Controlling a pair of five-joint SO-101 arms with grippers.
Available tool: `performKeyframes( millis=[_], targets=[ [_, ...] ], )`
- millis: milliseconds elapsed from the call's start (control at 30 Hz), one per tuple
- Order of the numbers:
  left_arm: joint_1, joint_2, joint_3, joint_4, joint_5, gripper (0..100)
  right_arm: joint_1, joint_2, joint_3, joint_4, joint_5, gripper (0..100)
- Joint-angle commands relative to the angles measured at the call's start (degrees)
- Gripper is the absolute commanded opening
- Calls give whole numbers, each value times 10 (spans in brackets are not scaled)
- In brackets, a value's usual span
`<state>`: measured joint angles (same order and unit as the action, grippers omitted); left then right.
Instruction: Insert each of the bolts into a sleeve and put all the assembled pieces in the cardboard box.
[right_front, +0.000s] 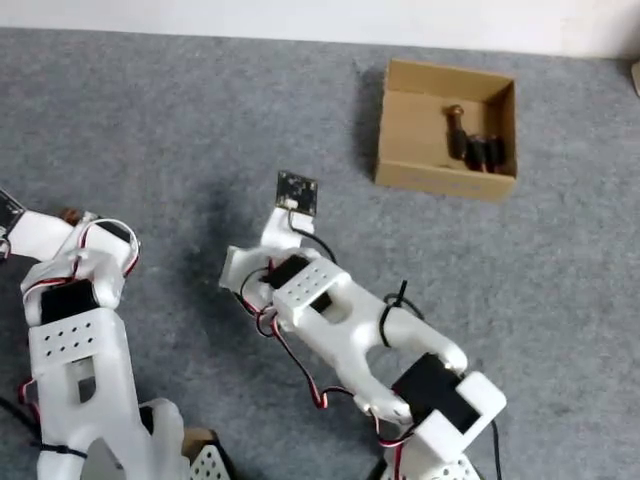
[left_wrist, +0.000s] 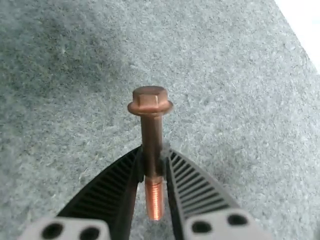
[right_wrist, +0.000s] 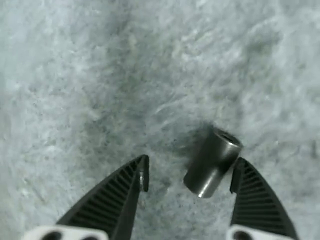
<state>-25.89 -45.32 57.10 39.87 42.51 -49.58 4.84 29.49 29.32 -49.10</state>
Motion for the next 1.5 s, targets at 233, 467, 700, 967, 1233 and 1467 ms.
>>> performKeyframes(
  millis=[233,467,700,967,1233,1467],
  targets=[
    [-7,-4,-4,-14,3,6,-4,0,20,4,-24,235],
    [-7,-4,-3,-14,3,6,-2,19,22,4,-24,235],
    [-7,-3,-3,-14,3,6,-1,108,-16,14,-25,235],
    [-7,-3,-3,-13,3,6,-1,109,-32,19,-25,39],
    [-7,-3,-3,-13,3,6,-2,108,-33,19,-21,5],
    [-4,-6,5,-14,2,6,0,7,-30,71,-18,5]
  ],
)
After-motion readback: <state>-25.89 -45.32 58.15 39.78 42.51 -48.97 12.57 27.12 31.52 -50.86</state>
